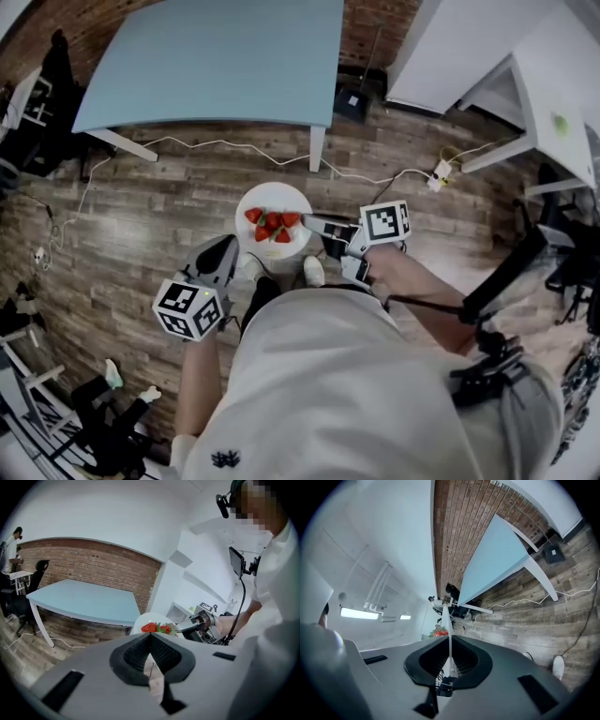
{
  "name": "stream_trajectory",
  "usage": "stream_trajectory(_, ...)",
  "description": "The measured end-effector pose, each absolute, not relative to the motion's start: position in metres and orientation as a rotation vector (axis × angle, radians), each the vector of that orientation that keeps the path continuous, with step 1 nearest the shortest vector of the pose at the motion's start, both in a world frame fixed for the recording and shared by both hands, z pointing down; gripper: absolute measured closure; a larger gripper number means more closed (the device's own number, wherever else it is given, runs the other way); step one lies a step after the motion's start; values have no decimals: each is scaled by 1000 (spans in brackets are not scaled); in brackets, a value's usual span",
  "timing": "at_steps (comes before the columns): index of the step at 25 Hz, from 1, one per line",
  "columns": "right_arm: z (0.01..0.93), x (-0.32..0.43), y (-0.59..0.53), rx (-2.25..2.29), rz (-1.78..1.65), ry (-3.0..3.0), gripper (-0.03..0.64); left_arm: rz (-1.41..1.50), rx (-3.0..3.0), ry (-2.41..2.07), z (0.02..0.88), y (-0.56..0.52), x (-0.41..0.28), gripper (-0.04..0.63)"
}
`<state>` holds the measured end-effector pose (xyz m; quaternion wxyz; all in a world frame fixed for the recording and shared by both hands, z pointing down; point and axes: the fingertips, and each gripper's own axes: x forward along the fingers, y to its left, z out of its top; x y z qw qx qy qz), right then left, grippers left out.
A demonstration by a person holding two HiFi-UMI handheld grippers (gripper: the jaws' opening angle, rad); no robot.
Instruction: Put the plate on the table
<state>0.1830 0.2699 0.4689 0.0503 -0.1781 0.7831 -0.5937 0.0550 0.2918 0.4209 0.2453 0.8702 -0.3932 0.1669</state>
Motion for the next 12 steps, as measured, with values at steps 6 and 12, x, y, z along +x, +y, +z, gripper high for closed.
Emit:
stream_trajectory(6,467,183,269,-497,-1819,2406,597,466,2368,-1101,418,285,56,595)
stream_trajectory(12,473,166,262,-505,-1838,2408,597,468,2356,-1114,422,278,45,595)
